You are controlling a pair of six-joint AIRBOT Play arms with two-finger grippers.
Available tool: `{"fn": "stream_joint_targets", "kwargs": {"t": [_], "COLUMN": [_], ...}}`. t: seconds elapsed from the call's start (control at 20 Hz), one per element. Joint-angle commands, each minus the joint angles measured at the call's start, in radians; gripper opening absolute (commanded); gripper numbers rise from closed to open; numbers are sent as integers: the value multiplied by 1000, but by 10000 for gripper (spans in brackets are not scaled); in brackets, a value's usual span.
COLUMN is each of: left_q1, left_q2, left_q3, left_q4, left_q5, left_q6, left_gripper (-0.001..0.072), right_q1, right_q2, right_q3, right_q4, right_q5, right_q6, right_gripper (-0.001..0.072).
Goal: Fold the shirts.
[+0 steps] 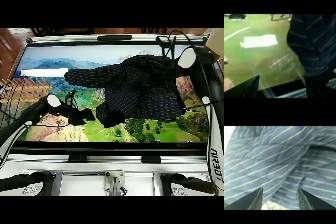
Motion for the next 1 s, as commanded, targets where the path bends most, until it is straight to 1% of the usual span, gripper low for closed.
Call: {"fn": "stream_joint_targets", "kwargs": {"t": [0.0,0.05,0.25,0.3,0.35,0.4,0.45,0.5,0.55,0.7,0.75,0.85,0.95], "left_q1": [-40,-53,-98,-105,-111,-114,-114,-112,-109,-108,-108,-108,-108], "left_q2": [-25,-33,-93,-106,-111,-111,-109,-107,-104,-87,-79,-64,-45], "left_q3": [-39,-38,-38,-38,-38,-38,-37,-36,-36,-37,-36,-37,-37], "left_q4": [-146,-182,-294,-311,-314,-314,-314,-314,-313,-313,-313,-313,-313], "left_q5": [180,205,301,317,338,357,372,378,378,375,375,375,369], "left_q6": [39,52,50,50,50,50,50,51,55,109,130,181,218], "left_gripper": [681,681,677,666,486,233,127,118,67,66,66,66,66], "right_q1": [0,0,0,0,0,0,0,0,0,0,0,1,27], "right_q2": [-57,-67,-88,-94,-102,-113,-124,-135,-150,-187,-188,-184,-188], "right_q3": [0,0,-1,-2,-3,-3,-4,-5,-5,-5,-5,-5,-5], "right_q4": [68,69,79,95,115,141,165,193,226,316,317,291,176], "right_q5": [62,75,106,120,141,158,165,165,167,225,245,267,241], "right_q6": [-16,-16,-17,-17,-17,-20,-20,-19,-18,-14,-18,-16,21], "right_gripper": [549,549,549,549,625,626,629,648,648,649,649,649,649]}}
